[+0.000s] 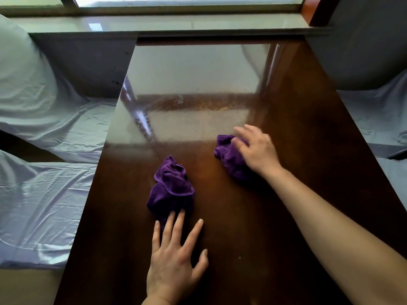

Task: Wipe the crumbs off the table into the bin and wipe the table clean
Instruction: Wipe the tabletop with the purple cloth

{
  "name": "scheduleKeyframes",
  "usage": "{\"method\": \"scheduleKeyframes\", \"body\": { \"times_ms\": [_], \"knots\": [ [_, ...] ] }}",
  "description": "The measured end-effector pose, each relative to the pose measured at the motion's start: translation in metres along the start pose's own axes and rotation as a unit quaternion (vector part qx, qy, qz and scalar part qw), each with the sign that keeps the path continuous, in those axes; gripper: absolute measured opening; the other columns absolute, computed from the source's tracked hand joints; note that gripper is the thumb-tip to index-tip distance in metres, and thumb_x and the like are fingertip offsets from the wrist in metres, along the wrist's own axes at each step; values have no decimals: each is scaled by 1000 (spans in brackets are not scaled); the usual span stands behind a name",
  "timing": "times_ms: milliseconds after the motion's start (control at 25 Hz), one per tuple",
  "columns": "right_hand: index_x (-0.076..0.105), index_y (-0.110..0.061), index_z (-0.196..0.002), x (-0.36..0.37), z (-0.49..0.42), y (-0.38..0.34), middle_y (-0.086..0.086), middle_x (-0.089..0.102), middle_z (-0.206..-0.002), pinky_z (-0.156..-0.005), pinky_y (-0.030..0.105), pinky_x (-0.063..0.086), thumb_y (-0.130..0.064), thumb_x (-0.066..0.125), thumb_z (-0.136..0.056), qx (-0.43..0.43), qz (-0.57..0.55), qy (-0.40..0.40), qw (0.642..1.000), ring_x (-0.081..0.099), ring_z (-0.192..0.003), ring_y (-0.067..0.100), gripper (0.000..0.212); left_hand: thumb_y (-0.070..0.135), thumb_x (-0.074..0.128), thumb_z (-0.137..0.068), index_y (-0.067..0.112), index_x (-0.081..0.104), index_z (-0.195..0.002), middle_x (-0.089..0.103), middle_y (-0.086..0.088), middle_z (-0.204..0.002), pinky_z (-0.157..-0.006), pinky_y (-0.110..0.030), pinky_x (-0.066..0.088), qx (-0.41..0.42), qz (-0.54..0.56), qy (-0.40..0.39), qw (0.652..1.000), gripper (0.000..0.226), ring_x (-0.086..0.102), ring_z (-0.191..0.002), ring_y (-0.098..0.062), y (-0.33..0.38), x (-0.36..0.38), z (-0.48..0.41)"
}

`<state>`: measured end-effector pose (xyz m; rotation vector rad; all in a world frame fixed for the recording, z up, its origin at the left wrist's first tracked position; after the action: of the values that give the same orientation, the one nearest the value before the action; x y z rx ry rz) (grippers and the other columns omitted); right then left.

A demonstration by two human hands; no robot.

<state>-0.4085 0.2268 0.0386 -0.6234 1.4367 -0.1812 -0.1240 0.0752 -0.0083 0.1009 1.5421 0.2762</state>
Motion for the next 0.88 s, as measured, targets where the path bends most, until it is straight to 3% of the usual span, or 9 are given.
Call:
{"method": "scheduleKeyframes", "body": {
  "times_ms": [120, 200, 280, 400, 480, 560, 640, 800, 880],
  "knots": [
    [46, -41, -141, 47, 38, -41, 1, 33, -158, -113, 48, 34, -70, 51, -81, -178, 106, -81, 975, 33, -139, 32, 67, 58, 57, -76, 40, 42, -143, 28, -7, -159, -115, -58, 20, 1, 2, -4, 1000, 71, 19, -148, -26, 1, -1, 1],
    [56, -30, -136, 48, 34, -39, 6, 48, -148, -107, 47, 42, -56, 58, -84, -253, 124, -60, 958, 45, -130, 33, 58, 57, 58, -75, 39, 43, -142, 29, -7, -159, -114, -58, 21, 2, 7, 2, 1000, 71, 21, -148, -26, 1, -2, 0],
    [64, -23, -126, 25, 3, -8, 10, 61, -134, -98, 45, 45, -40, 62, -86, -195, 130, 28, 972, 54, -116, 36, 44, 57, 58, -75, 39, 44, -142, 30, -8, -158, -115, -58, 20, 2, 9, 3, 1000, 71, 22, -147, -27, 1, -1, 0],
    [67, -18, -120, -9, -31, 46, 16, 65, -121, -92, 39, 40, -34, 60, -87, 51, 106, 151, 982, 53, -104, 40, 37, 57, 57, -76, 38, 43, -142, 31, -9, -158, -115, -57, 19, 3, 2, 2, 1000, 70, 22, -147, -27, 2, -2, -1],
    [67, -15, -119, 1, -37, 35, 18, 65, -119, -92, 36, 36, -33, 58, -89, 123, 71, 171, 975, 54, -103, 39, 36, 57, 57, -75, 38, 44, -142, 31, -10, -157, -114, -58, 20, 4, 1, -1, 1000, 70, 24, -147, -28, 2, -2, 0],
    [69, -15, -115, 22, -35, -11, 15, 67, -118, -91, 35, 35, -32, 58, -89, 67, 46, 138, 987, 56, -103, 37, 33, 56, 58, -75, 38, 44, -142, 31, -10, -157, -113, -59, 21, 5, 2, 1, 1000, 71, 24, -146, -29, 2, -3, -1],
    [72, -15, -108, 49, -23, -68, 12, 69, -116, -91, 37, 37, -31, 62, -86, -55, 21, 81, 995, 59, -102, 35, 29, 56, 58, -75, 38, 43, -142, 31, -10, -157, -113, -59, 22, 6, 2, 4, 1000, 71, 25, -146, -29, 2, -2, 0],
    [73, -20, -111, 83, 19, -121, 6, 68, -121, -91, 38, 43, -34, 66, -83, -301, 57, -51, 951, 57, -98, 31, 32, 56, 58, -75, 39, 42, -143, 30, -9, -158, -113, -59, 22, 8, -2, 2, 1000, 72, 24, -147, -28, 2, -3, -1],
    [71, -22, -114, 68, -7, -92, 6, 67, -124, -93, 37, 43, -32, 64, -86, -260, 97, -25, 960, 56, -103, 32, 31, 55, 60, -73, 38, 45, -141, 32, -9, -157, -112, -59, 23, 6, 10, 9, 1000, 72, 26, -146, -29, 1, -3, -1]
  ]
}}
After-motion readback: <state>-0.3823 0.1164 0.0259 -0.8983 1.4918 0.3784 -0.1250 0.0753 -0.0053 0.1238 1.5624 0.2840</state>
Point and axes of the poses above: each hand's wrist, its own z-axis away from the middle knuckle, its own x-axis out of the palm, y = z × x, the point moved 7 cm from there along -z, towards the middle knuckle
